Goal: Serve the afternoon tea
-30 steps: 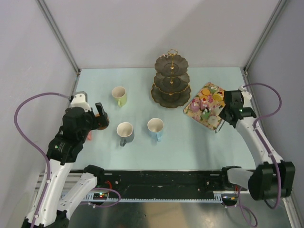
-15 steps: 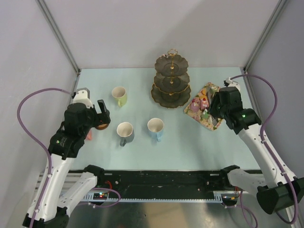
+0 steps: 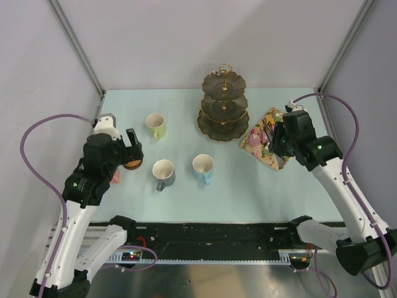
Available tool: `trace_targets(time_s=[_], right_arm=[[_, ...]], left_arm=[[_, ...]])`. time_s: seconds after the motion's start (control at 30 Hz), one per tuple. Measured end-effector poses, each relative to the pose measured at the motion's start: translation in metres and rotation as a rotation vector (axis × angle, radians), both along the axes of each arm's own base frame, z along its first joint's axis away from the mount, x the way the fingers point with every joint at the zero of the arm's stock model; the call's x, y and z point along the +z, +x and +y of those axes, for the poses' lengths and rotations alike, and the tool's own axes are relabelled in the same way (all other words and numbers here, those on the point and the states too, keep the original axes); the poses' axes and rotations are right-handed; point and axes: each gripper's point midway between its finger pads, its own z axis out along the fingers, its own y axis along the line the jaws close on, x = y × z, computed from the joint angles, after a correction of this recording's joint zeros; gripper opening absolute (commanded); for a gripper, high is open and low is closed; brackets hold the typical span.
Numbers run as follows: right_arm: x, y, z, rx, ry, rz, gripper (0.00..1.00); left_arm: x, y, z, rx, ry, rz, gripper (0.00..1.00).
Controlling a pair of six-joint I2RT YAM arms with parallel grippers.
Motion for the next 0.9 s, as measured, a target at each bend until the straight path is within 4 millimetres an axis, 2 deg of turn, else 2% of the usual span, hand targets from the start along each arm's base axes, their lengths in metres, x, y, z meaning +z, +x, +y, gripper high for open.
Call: trace_targets(time_s=[0.33, 0.5, 0.6, 0.73, 0.9], right_arm=[[-0.019, -0.011, -0.01, 0.022, -0.116, 0.132, 0.4], [-0.013, -0.014, 0.006, 0.098, -0.153, 0.106, 0.4], [-0.007, -0.018, 0.029, 0.184, -0.186, 0.055, 0.4], [0.004, -0.028, 0.073, 0.339, -0.212, -0.042, 0.4], [0.028, -0.045, 0.132, 0.512, -0.201, -0.215, 0.39]], left_arm=[[0.011, -0.015, 0.025, 0.106, 0.018, -0.114, 1.0], [0.015, -0.011, 0.017, 0.086, -0.023, -0.132, 1.0], [0.012, -0.007, 0.003, 0.048, -0.087, -0.115, 1.0], [0.009, 0.001, -0.023, -0.015, -0.215, -0.077, 1.0], [0.012, 0.011, -0.06, -0.095, -0.394, -0.035, 1.0]])
